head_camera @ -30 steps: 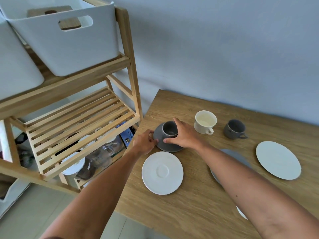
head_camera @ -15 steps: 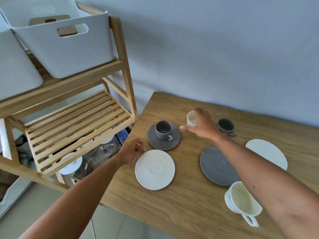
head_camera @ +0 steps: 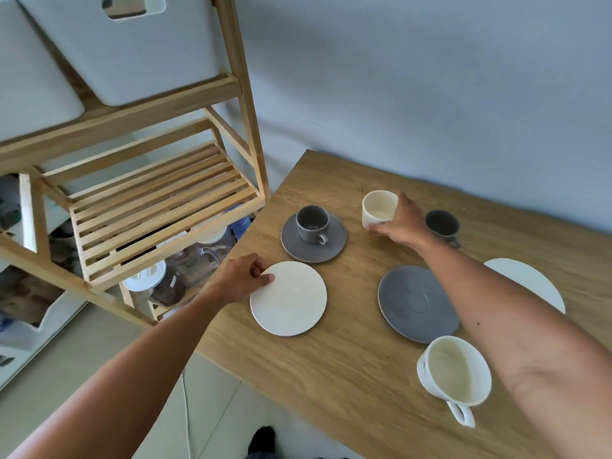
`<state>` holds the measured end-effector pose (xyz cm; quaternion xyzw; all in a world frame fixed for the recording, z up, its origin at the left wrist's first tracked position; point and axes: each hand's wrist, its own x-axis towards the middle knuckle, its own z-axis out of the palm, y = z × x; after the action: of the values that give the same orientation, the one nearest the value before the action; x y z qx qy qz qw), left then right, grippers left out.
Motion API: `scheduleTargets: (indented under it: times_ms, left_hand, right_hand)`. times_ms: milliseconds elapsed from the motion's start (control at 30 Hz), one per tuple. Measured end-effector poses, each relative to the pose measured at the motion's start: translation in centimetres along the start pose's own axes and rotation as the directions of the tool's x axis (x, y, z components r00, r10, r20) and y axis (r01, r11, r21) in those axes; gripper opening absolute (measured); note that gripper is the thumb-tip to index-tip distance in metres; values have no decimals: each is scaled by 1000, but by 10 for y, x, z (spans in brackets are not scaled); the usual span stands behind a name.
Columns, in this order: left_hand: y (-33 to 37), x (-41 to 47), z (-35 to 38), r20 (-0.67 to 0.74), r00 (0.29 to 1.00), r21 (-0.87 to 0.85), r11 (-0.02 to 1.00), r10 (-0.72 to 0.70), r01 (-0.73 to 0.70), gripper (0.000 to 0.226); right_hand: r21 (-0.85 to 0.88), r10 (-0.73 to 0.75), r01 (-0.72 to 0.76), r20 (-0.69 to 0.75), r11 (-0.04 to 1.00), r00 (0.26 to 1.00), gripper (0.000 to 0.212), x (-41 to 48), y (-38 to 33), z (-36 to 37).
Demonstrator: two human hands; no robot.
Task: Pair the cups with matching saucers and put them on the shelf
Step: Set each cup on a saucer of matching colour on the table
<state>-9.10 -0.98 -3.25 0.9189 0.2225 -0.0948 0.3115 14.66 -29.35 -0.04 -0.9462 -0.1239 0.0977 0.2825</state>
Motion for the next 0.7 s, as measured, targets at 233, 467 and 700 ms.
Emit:
scheduleTargets:
  times_ms: [233,467,700]
  left_hand:
    - [11,-8,4,-42,998,-80,996,-39,35,23]
    - [14,-14,2,-56,998,-114,993,-36,29,25]
    - [12,-16,-2,-43,998,-145,989,-36,29,27]
  right_hand:
    - [168,49,-32,-97,985,994,93,-6,-3,-1]
    - [268,-46,96,-184,959,982,86,-50,-36,-41]
    - [242,-191,195,-41,950,981,90,-119,-91,-29]
